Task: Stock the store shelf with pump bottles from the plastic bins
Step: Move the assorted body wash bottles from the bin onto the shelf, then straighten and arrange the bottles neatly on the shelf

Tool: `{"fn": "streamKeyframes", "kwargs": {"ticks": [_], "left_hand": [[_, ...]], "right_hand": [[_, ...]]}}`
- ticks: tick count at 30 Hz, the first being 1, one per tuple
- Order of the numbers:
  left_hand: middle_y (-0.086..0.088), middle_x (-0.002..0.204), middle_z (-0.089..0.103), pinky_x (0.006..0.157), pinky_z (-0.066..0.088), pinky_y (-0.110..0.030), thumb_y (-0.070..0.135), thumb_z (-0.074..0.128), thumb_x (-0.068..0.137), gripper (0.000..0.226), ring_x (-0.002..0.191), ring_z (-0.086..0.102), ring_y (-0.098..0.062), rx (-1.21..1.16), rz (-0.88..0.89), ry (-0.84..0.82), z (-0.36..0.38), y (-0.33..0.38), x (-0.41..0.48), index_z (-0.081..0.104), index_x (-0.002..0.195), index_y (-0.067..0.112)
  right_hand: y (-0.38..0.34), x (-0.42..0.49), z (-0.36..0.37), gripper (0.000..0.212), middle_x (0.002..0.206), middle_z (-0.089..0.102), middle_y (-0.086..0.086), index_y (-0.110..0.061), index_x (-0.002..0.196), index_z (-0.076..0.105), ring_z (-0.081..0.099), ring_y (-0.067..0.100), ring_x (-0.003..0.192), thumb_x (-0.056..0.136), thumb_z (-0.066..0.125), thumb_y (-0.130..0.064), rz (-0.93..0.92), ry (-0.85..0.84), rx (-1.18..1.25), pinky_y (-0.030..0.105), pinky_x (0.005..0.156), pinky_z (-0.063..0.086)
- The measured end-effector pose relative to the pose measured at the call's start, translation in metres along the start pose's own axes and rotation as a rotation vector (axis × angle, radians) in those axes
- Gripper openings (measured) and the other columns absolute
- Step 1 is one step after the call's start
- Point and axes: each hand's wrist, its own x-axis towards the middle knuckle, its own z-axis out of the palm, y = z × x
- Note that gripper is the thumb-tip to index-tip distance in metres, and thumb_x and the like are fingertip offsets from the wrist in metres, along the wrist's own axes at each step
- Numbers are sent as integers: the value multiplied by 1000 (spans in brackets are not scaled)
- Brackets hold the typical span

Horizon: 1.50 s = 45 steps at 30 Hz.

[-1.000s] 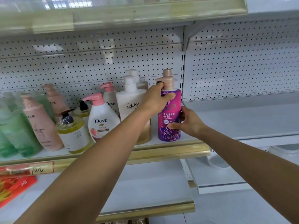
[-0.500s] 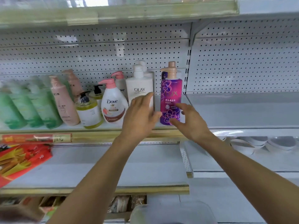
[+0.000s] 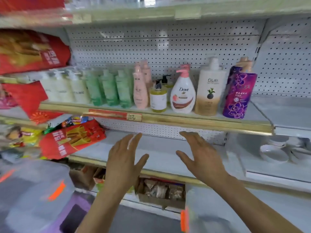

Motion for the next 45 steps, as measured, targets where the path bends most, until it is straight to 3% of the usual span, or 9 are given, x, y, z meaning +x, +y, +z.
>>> {"fn": "streamKeyframes", "kwargs": {"ticks": [4, 9, 16, 22, 28, 34, 41, 45], "left_hand": [[-9, 146, 47, 104, 41, -45, 47, 65, 88, 71, 133, 44, -32, 101, -37, -106, -49, -110, -29, 41, 147, 17], [-3, 139, 50, 86, 48, -39, 45, 65, 87, 69, 125, 48, -27, 127, -34, -104, -114, -238, -51, 40, 147, 21], [1, 141, 44, 83, 45, -34, 49, 62, 89, 72, 127, 45, -23, 66, -50, -109, -167, -360, -32, 31, 150, 25], [2, 147, 42, 94, 45, -37, 47, 64, 88, 74, 131, 45, -21, -42, 3, -73, -185, -426, 30, 30, 151, 26], [1, 146, 41, 88, 43, -29, 46, 63, 90, 71, 125, 49, -20, -98, 18, -58, -200, -489, 109, 31, 149, 26], [3, 138, 47, 92, 49, -39, 49, 62, 88, 69, 122, 51, -18, 3, 143, -93, -200, -545, 175, 34, 148, 27], [13, 125, 53, 87, 47, -28, 46, 70, 84, 57, 107, 58, -8, -396, 62, -102, -193, -593, 257, 51, 135, 29], [6, 128, 60, 85, 47, -23, 36, 71, 86, 51, 101, 61, -9, -509, 107, -141, -190, -603, 320, 55, 132, 22]], "right_hand": [[-96, 15, 50, 61, 141, 41, -6, -31, 147, 25, 56, 19, 110, 93, 47, -51, -24, -115, 48, 30, 71, 39], [-215, 37, 102, 58, 138, 45, -9, -34, 144, 27, 55, 14, 116, 93, 48, -52, 16, -112, 165, 34, 76, 49], [-336, 87, 134, 57, 135, 45, -10, -37, 143, 25, 54, 12, 116, 93, 48, -52, -25, -98, 181, 37, 75, 51], [-384, 166, 147, 57, 135, 48, -10, -36, 141, 29, 60, 15, 107, 91, 52, -51, -47, -68, 122, 36, 75, 51], [-418, 254, 176, 51, 131, 52, -11, -35, 137, 39, 62, 11, 98, 90, 56, -48, -53, -39, 148, 35, 75, 52], [-443, 330, 204, 46, 128, 54, -12, -34, 133, 45, 64, 10, 93, 90, 57, -45, -29, -23, 171, 32, 76, 50], [-448, 397, 211, 39, 130, 52, -16, -35, 127, 50, 64, 7, 88, 90, 58, -43, 39, -23, 125, 28, 72, 47], [-443, 436, 198, 33, 126, 59, -9, -30, 124, 55, 65, 13, 90, 92, 58, -35, 88, 14, 66, 36, 80, 52]]}}
